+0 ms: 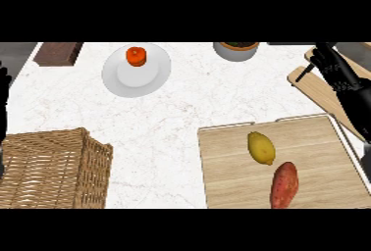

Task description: Pick the sweet potato from the tray and place it in the tiered shelf

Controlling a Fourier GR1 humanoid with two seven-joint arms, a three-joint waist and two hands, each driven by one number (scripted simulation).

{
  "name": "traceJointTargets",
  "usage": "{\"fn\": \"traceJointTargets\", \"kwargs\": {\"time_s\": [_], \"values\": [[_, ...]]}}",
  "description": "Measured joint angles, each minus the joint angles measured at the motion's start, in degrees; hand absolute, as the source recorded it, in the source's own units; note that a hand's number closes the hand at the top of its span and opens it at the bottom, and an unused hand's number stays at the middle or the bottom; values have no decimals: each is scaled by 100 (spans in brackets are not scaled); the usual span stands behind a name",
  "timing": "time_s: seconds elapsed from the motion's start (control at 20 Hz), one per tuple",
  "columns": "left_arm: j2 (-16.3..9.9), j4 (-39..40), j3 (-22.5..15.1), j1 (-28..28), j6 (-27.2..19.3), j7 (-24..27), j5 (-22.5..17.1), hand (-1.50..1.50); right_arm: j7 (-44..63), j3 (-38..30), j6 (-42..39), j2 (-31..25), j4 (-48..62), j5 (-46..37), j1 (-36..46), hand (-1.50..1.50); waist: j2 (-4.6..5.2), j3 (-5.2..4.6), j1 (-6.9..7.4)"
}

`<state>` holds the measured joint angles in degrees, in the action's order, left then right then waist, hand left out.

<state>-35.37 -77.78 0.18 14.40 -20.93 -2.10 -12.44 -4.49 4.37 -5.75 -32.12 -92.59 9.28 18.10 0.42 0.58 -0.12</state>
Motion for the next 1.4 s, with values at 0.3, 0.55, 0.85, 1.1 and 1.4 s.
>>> {"fn": "traceJointTargets", "kwargs": {"time_s": [0.3,0.55,0.85,1.1,1.4], "values": [[361,-241,-200,10,374,-208,-333,0,47,-1000,581,313,253,629,-746,150,-54,-36,-228],[758,-395,-453,-104,667,-320,-655,0,506,-1837,1195,830,948,1313,-1408,-150,-48,-37,-357],[986,-552,-623,13,827,-572,-696,0,399,-2446,350,1129,205,2479,-2435,-150,-68,-46,-200],[1062,-634,-626,-55,934,-554,-696,0,1224,-2399,-260,496,-589,2665,-3055,-150,-73,-56,-120],[1121,-706,-690,-14,940,-601,-661,0,2260,-2064,-779,-922,-1321,1762,-3409,-150,-56,-79,-36]]}}
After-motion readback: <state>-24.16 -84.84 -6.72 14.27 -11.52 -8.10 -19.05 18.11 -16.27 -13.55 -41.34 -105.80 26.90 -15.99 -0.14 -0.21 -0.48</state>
